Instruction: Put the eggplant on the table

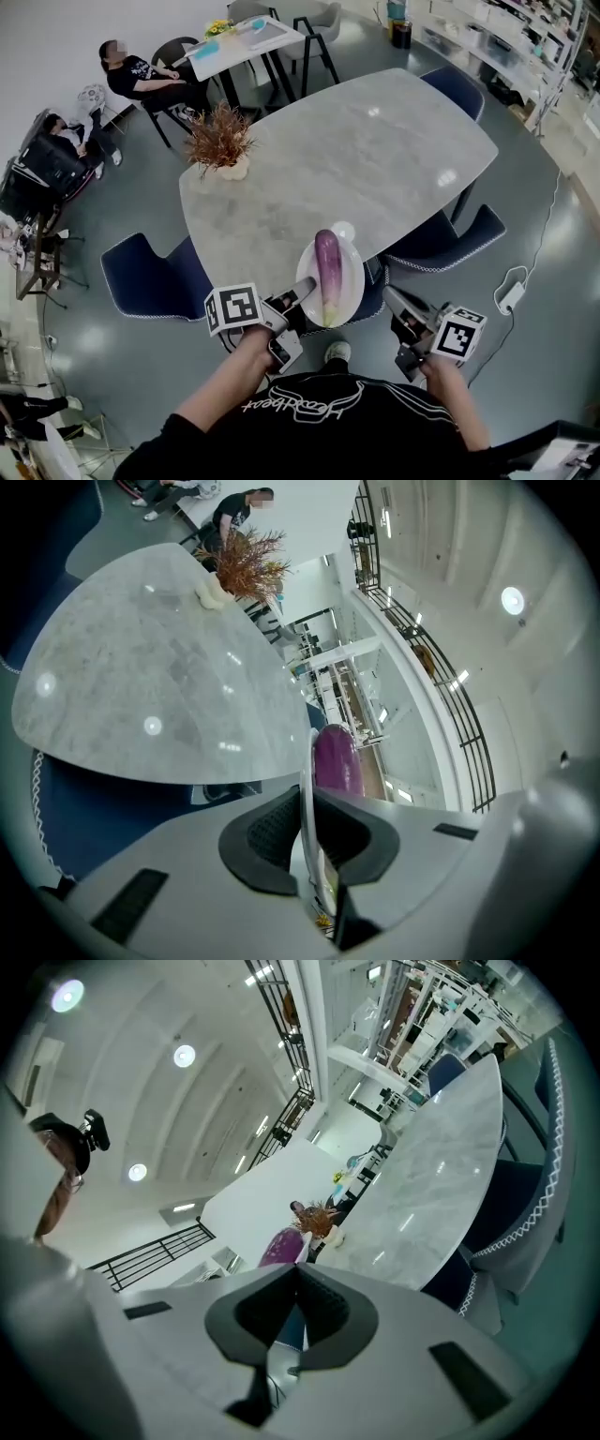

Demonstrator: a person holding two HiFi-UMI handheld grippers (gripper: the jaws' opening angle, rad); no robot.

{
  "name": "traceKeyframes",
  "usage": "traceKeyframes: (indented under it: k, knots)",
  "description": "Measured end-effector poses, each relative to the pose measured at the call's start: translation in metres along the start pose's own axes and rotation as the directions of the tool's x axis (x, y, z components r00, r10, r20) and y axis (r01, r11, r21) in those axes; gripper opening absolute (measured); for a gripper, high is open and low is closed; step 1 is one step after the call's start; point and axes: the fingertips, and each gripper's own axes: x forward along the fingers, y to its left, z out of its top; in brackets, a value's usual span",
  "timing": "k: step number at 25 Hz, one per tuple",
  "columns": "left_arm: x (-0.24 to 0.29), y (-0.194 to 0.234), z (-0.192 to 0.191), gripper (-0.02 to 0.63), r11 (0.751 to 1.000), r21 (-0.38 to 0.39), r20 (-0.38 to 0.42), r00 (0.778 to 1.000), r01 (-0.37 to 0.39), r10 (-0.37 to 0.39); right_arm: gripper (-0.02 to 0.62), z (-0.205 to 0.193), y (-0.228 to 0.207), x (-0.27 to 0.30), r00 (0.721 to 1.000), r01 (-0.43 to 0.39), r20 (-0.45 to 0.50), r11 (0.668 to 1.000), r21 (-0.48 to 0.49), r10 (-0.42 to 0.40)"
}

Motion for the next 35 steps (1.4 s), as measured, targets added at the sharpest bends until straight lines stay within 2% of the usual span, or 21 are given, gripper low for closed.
traceKeyframes:
  k: [5, 12, 20, 24, 29, 35]
  knots:
    - [0.019, 0.018, 0.047, 0.034, 1.000, -0.020, -0.003, 1.000, -0.016, 0.016, 0.006, 0.011, -0.026, 0.048, 0.999, 0.001, -0.044, 1.000, 0.029, 0.000]
    - [0.033, 0.035, 0.090, 0.034, 1.000, 0.002, -0.004, 1.000, -0.019, 0.019, 0.006, 0.027, -0.046, 0.085, 0.999, 0.013, -0.053, 1.000, 0.023, -0.011]
    - [0.038, 0.026, 0.104, 0.034, 1.000, 0.003, 0.000, 1.000, -0.007, 0.007, 0.006, 0.040, -0.029, 0.094, 0.999, -0.007, -0.043, 1.000, -0.011, 0.006]
    - [0.058, 0.010, 0.133, 0.034, 1.000, -0.005, 0.015, 1.000, -0.016, 0.016, 0.006, 0.073, -0.037, 0.103, 0.999, 0.001, -0.049, 1.000, 0.005, -0.001]
    - [0.073, 0.030, 0.148, 0.034, 0.999, -0.038, 0.069, 0.997, -0.030, 0.033, 0.006, 0.068, -0.059, 0.106, 0.999, 0.003, -0.052, 0.999, 0.039, -0.001]
    - [0.097, 0.057, 0.169, 0.034, 0.994, -0.076, 0.088, 0.992, -0.080, 0.087, 0.006, 0.076, -0.080, 0.124, 0.997, 0.004, -0.080, 0.998, 0.063, 0.001]
